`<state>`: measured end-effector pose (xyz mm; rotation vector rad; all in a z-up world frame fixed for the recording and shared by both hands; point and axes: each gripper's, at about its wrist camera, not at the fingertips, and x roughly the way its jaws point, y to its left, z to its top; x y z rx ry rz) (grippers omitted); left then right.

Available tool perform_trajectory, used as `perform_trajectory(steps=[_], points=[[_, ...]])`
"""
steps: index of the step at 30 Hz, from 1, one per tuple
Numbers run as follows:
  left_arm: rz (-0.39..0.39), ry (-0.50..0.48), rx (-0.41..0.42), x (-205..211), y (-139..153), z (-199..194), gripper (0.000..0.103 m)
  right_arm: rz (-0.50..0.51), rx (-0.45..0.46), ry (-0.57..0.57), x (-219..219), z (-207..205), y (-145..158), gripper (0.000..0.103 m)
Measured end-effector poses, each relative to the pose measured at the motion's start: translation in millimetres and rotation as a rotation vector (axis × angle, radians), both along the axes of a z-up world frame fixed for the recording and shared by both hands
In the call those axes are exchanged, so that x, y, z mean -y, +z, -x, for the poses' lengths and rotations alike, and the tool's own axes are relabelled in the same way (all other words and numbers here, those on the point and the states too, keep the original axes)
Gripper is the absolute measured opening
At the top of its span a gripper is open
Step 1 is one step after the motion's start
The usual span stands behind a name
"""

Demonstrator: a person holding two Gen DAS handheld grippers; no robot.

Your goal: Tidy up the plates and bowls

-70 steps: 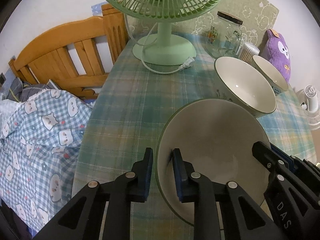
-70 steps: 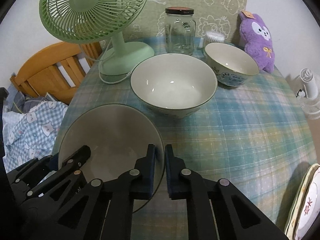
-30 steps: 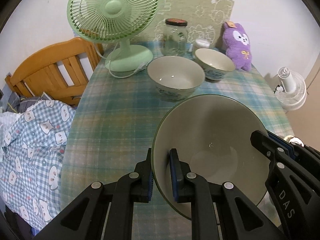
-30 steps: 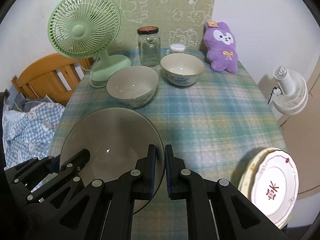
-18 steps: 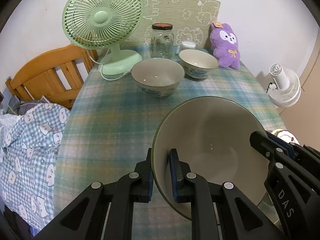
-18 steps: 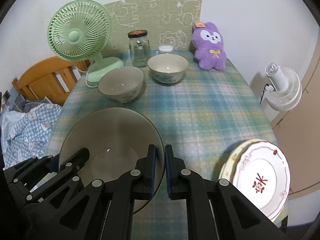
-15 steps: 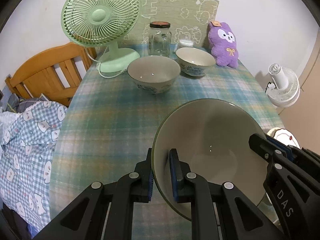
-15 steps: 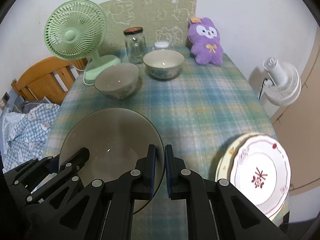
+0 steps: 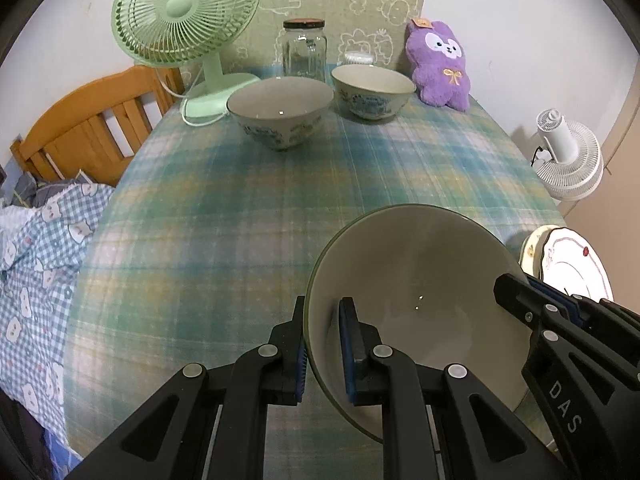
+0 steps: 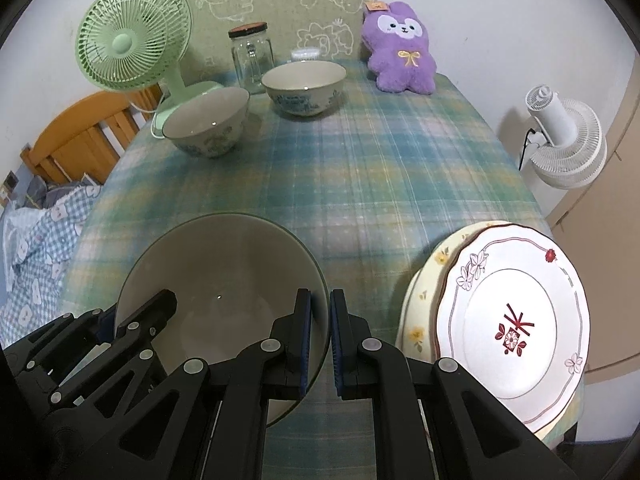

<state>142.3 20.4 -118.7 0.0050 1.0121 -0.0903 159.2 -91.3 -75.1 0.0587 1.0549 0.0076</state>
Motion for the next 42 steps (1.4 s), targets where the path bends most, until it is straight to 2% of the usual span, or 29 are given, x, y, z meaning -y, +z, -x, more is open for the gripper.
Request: perform_trajectory(steps=[7, 9, 19, 23, 25, 27, 32, 33, 34, 36, 39, 42], points=[[-0.006, 0.018, -0.003, 4, -13, 3, 0.011, -0.003, -0.018, 0.018, 7, 0, -17, 0.012], [-0.013, 0.02, 0.016, 6, -12, 6, 0.011, -0.003, -0.007, 0.026, 8, 1, -17, 0.012], [-0.003, 0.05, -0.022, 7, -15, 12, 0.012, -0.025, -0.026, 0.029, 11, 6, -19, 0.012], [0.006, 0.061, -0.031, 7, -14, 15, 0.017, -0.037, -0.037, 0.027, 12, 7, -19, 0.012], [0.0, 0.06, -0.026, 8, -14, 16, 0.021, -0.036, -0.044, 0.031, 13, 8, -19, 0.012], [0.0, 0.053, -0.026, 9, -13, 17, 0.031, -0.03, -0.05, 0.032, 13, 8, -18, 0.013], [-0.016, 0.045, -0.033, 12, -9, 16, 0.039, -0.036, -0.067, 0.049, 15, 6, -16, 0.014], [-0.015, 0.044, -0.031, 12, -7, 17, 0.041, -0.03, -0.063, 0.046, 15, 6, -14, 0.021], [-0.012, 0.041, -0.026, 13, -5, 17, 0.043, -0.023, -0.057, 0.041, 16, 7, -12, 0.033], [-0.008, 0.045, -0.014, 13, 1, 19, 0.047, -0.009, -0.035, 0.025, 18, 10, -6, 0.04], [-0.014, 0.057, -0.008, 13, 9, 20, 0.055, -0.005, -0.02, 0.028, 21, 13, 3, 0.04], [-0.022, 0.065, 0.008, 13, 20, 22, 0.057, -0.006, -0.008, 0.042, 21, 15, 14, 0.04]])
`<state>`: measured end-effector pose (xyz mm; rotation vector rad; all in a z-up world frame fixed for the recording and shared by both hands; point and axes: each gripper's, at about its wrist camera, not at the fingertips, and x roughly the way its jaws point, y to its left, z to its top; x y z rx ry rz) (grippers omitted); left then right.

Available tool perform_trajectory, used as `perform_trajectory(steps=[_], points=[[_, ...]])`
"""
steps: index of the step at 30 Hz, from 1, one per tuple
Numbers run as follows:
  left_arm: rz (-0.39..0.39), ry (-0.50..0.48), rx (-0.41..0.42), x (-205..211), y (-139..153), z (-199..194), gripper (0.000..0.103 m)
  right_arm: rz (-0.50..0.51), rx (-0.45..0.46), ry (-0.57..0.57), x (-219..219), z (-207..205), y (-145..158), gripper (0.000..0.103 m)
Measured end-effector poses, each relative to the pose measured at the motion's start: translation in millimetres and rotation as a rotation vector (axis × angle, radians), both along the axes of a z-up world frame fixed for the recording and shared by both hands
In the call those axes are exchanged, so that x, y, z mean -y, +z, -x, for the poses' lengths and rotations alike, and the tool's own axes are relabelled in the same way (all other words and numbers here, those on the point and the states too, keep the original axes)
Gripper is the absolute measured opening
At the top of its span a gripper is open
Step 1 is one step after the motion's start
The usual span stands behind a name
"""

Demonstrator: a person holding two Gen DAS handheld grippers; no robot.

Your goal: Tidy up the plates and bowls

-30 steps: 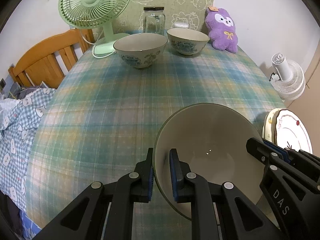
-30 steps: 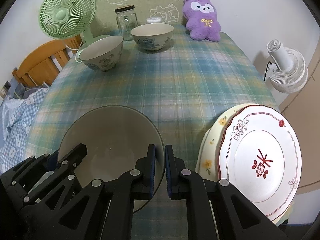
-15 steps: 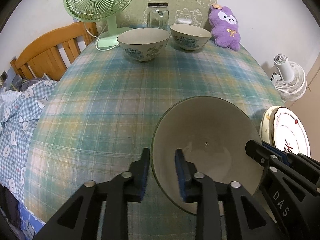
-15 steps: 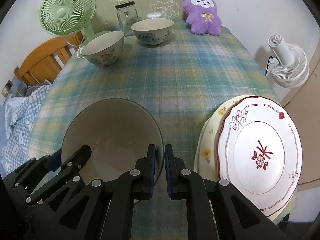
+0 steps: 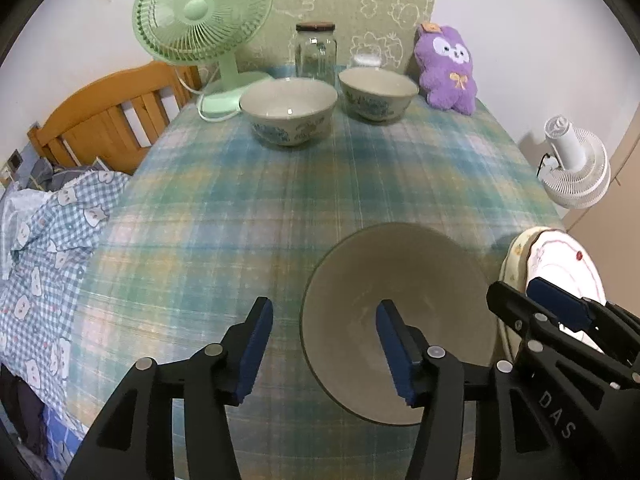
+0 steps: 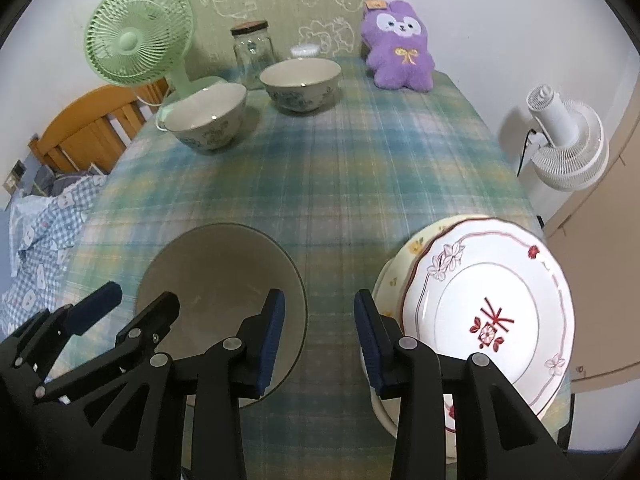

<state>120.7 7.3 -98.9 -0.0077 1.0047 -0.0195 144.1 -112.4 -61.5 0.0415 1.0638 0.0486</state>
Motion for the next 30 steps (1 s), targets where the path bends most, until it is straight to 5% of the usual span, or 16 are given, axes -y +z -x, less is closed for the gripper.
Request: perform_trajectory(steps=[14, 30], points=[[-0.045, 0.026, 0.135, -4, 60, 18, 0.07, 0.006, 0.118, 0.024, 2, 16, 62, 0.046], [-0.047, 0.073, 0.239, -11, 107, 31, 0.087, -0.015, 0.229, -0.006, 16, 28, 114, 0.076]])
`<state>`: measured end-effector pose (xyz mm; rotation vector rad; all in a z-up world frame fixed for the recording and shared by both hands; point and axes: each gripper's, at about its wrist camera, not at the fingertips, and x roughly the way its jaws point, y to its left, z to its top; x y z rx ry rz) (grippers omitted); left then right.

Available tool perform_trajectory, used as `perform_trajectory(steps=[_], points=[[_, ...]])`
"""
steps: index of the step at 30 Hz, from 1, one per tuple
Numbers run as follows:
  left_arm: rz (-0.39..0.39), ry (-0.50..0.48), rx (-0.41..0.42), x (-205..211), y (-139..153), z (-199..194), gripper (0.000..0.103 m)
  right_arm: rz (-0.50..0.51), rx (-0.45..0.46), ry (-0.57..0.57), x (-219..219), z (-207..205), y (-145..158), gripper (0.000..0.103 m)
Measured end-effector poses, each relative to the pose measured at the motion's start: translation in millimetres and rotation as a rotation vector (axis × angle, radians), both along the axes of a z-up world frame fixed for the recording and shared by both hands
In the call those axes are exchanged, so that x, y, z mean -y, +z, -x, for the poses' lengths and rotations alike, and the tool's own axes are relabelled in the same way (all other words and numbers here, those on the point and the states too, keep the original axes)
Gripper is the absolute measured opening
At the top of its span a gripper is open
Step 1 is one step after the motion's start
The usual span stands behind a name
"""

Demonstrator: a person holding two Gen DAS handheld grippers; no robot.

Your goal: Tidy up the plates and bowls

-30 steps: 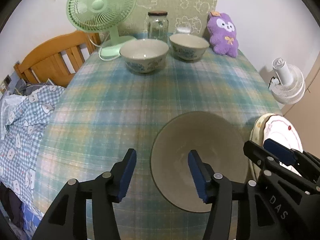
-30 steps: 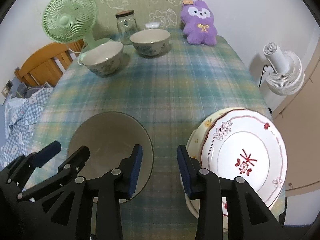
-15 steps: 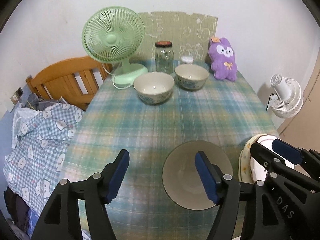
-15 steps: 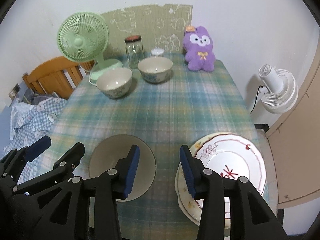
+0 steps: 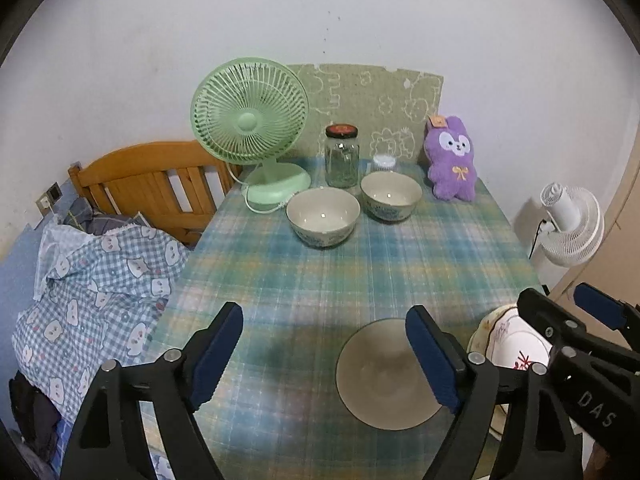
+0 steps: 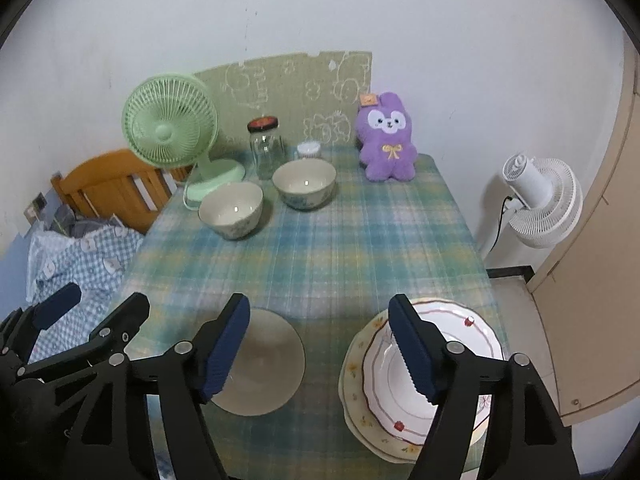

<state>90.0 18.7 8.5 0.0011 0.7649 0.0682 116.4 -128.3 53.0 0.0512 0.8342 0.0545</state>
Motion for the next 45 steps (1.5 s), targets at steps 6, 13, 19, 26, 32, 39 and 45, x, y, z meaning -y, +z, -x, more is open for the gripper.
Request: perform_trajectory(steps=[6, 13, 19, 26, 32, 39, 45], points=[[0.0, 0.018, 0.028, -5, 6, -3, 0.095, -0.015, 0.012, -0.02, 2, -7, 8, 0.077], [-0.015, 0.003, 0.024, -13, 4, -21, 0.097, -0.003, 0.015, -0.037, -7, -23, 11, 0.077], [0.004, -0.028, 0.004, -23, 1, -42, 0.097, 0.018, 0.007, -0.042, -26, -44, 11, 0.077], [0.001, -0.052, -0.015, -28, -2, -68, 0.097, 0.037, -0.008, -0.065, -49, -69, 4, 0.077], [0.02, -0.063, -0.029, -40, -8, -89, 0.097, 0.063, -0.013, -0.079, -63, -91, -1, 0.078], [0.015, -0.065, -0.033, -51, -15, -113, 0.097, 0.093, -0.029, -0.088, -78, -118, -9, 0.078], [0.025, -0.064, -0.058, -61, -25, -136, 0.096, 0.063, -0.037, -0.065, -93, -139, -17, 0.078]])
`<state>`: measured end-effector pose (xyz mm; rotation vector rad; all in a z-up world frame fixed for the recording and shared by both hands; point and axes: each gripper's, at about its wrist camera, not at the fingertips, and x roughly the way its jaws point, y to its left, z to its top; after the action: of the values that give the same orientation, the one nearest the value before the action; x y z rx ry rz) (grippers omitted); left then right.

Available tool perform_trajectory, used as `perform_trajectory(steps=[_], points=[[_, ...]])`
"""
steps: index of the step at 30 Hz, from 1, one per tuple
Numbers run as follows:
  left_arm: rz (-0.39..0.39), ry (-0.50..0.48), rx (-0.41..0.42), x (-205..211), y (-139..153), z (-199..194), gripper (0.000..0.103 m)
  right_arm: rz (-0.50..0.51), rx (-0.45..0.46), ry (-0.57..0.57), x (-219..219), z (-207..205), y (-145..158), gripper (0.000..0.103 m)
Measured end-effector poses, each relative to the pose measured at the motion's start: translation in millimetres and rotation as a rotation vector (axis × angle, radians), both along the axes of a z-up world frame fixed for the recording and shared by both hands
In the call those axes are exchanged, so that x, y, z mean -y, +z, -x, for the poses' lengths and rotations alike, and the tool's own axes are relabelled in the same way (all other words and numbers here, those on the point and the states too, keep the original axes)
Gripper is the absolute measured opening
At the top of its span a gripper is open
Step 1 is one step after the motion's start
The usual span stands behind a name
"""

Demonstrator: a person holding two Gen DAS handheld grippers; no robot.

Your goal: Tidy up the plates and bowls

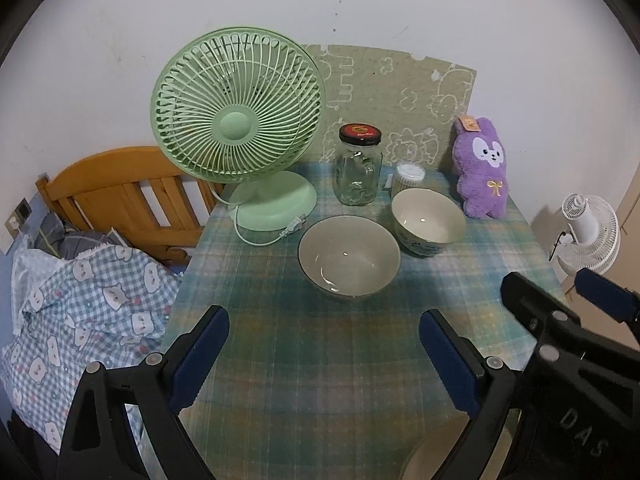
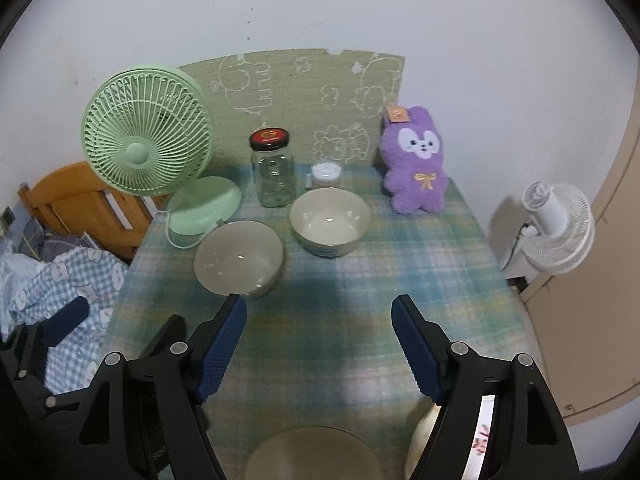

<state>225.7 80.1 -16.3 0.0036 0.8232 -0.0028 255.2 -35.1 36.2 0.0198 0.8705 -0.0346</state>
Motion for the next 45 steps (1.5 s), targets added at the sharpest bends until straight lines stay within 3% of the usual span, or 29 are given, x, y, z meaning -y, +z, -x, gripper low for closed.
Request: perform_trajectory(steps=[19, 27, 35, 45], points=[[-0.003, -0.049, -0.041, -16, -38, -70, 0.095, -0.02, -0.043, -0.005, -26, -67, -44, 0.078], [-0.008, -0.059, -0.055, -19, -61, -94, 0.088, -0.033, -0.053, -0.016, -32, -91, -71, 0.078], [-0.022, -0.071, -0.067, -18, -84, -118, 0.082, -0.049, -0.065, -0.026, -34, -117, -98, 0.073], [0.009, -0.081, -0.107, -17, -109, -136, 0.067, -0.057, -0.096, -0.034, -34, -139, -123, 0.057]])
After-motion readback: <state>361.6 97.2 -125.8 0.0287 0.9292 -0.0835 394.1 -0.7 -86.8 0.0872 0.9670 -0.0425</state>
